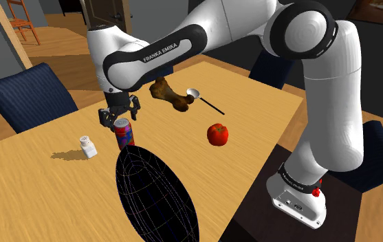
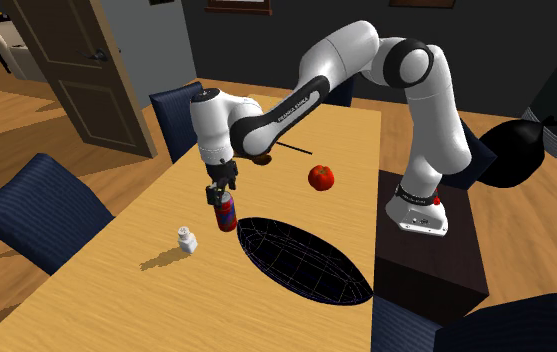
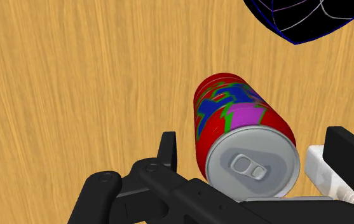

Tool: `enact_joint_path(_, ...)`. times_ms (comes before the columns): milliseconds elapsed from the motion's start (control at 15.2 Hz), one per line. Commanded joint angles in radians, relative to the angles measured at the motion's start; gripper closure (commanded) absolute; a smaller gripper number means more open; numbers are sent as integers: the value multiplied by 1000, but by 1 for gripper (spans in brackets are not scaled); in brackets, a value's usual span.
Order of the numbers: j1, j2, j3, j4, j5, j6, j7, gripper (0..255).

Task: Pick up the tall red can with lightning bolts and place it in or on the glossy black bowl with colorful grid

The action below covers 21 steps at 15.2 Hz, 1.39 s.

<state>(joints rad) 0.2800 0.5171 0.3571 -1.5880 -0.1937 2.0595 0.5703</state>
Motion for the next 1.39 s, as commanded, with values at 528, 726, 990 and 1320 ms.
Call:
enact_joint_path(528,3,20,-5,-19,-9,38,7,0)
enact_joint_path(726,3,20,-5,-19,-9,38,7,255)
enact_joint_path(990,3,20,-5,-19,-9,38,7,255)
enact_joint_path(1320,3,14,-3,-14,-6,28,6,255)
